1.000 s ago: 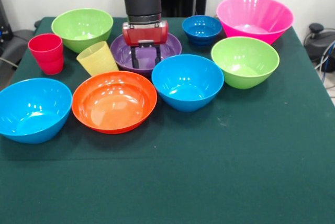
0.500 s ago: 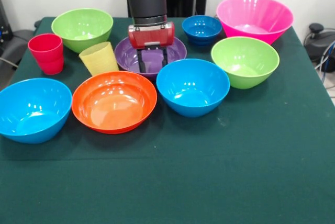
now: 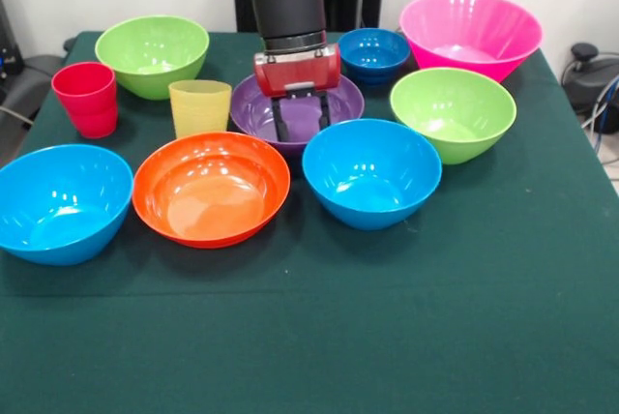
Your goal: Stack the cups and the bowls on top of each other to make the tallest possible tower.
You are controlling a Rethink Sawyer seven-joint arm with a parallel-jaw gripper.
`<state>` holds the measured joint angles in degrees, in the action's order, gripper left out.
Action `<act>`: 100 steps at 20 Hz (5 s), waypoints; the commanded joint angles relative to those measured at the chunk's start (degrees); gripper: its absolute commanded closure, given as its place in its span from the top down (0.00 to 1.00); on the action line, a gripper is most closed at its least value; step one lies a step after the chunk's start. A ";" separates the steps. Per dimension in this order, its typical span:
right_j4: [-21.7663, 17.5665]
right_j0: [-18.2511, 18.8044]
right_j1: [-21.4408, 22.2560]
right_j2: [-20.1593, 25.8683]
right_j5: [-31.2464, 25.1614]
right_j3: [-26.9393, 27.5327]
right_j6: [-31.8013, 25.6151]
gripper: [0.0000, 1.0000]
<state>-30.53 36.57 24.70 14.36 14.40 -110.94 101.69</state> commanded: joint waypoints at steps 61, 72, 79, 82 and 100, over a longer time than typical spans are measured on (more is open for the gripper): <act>10.97 -7.44 -1.84 6.02 3.12 10.97 11.13 1.00; 13.07 -8.79 -2.30 5.58 4.02 12.00 11.41 1.00; 14.52 -8.91 -2.40 6.31 3.57 12.45 11.92 1.00; 15.13 -9.08 -2.42 6.63 3.32 12.76 12.24 1.00; 15.76 -9.89 -3.06 7.60 1.67 15.72 13.83 1.00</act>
<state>-16.28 27.76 24.25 16.63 15.12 -101.62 106.34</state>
